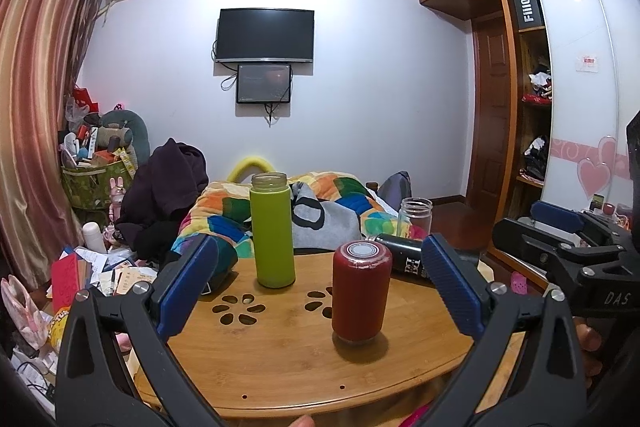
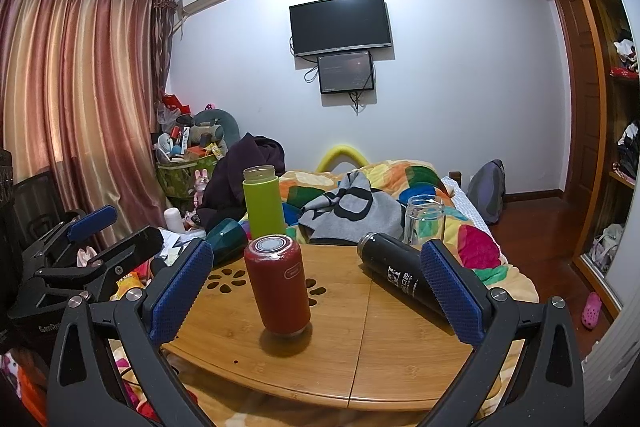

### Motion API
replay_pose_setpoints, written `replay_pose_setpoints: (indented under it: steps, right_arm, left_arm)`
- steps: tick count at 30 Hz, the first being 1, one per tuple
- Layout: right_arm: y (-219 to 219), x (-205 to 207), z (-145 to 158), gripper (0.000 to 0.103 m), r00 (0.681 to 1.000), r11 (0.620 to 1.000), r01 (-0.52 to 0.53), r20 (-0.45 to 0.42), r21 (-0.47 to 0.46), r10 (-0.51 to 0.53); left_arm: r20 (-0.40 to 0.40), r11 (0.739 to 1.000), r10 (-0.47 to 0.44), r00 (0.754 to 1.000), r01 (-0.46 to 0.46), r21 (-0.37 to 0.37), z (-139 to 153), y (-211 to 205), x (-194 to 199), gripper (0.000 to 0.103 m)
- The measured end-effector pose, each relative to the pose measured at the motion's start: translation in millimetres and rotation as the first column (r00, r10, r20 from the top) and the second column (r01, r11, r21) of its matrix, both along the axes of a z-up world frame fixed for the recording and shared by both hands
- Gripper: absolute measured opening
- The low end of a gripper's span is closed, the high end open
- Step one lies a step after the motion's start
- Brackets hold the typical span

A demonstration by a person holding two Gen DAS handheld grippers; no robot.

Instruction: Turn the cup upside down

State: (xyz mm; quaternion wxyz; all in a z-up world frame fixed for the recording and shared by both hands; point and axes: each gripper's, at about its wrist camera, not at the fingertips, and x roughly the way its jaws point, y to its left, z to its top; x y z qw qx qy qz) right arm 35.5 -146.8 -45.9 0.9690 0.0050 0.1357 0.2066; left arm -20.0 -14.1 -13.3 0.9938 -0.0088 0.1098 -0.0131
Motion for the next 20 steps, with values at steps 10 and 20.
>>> replay_pose_setpoints:
  steps: [10, 20]
  right_arm:
    - [1.2, 0.0, -0.5, 0.103, 1.0, 1.0, -0.007, -0.002, -0.005, 0.007]
    - [1.3, -1.2, -0.4, 0.103, 1.0, 1.0, -0.01, -0.003, -0.009, 0.01]
  left_arm:
    - [-0.009, 1.0, -0.005, 1.0, 0.005, -0.008, -0.1, 0.8, 1.1, 0.103]
    - [-0.014, 1.0, -0.004, 1.0, 0.003, -0.021, 0.3, 2.2, 2.2, 0.103]
